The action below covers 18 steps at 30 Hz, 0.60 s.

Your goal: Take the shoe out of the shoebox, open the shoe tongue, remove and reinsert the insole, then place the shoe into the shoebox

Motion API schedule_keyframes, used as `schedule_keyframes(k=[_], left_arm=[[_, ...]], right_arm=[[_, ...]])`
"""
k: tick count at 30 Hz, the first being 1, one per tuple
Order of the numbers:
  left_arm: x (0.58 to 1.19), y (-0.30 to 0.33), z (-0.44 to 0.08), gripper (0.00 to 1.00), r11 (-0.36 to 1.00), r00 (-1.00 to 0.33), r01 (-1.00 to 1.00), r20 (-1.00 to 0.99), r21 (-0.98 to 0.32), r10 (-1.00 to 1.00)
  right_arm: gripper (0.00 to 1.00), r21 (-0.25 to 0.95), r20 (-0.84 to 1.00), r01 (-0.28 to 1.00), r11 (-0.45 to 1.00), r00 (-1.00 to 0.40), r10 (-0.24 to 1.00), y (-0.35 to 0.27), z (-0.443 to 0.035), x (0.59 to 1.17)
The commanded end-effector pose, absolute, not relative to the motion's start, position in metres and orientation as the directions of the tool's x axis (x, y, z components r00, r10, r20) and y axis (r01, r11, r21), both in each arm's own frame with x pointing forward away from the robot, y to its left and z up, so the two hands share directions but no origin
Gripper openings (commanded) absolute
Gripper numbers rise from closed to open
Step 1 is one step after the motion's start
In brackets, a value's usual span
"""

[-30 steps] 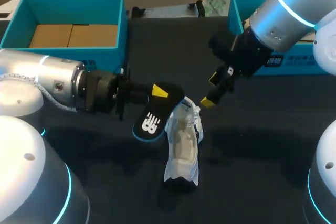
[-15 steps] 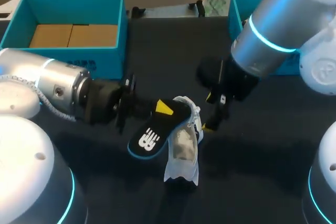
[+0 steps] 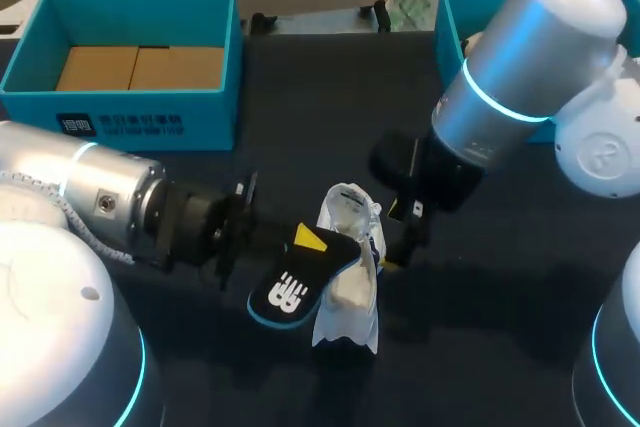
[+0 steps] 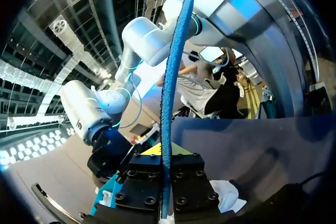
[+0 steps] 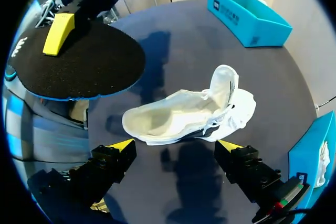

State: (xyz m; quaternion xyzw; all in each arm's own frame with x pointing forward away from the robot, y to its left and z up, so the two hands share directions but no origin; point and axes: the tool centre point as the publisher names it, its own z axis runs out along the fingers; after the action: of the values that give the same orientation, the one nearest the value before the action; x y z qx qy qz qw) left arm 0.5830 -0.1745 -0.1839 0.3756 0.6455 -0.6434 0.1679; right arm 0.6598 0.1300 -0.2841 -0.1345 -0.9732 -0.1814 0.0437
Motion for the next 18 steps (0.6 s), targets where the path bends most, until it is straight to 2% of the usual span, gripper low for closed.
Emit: schedule_keyframes(k=[1,18], left_arm=[[0.580,-0.173,-0.183,0.00,-0.105,-0.661,0.703,-0.701,-0.703,0.268],[0.556,-0.181,-0.215,0.00,-0.120,-0.738,0.598,-0.603,-0.792,0.303]], right_arm=[[1.00,0.337,0.134,0.278,0.899,-0.960,0.246,0.132,-0.285,0.660],[1.00,0.327,0.113,0.204,0.923,-0.978,0.176,0.132,-0.320,0.632]])
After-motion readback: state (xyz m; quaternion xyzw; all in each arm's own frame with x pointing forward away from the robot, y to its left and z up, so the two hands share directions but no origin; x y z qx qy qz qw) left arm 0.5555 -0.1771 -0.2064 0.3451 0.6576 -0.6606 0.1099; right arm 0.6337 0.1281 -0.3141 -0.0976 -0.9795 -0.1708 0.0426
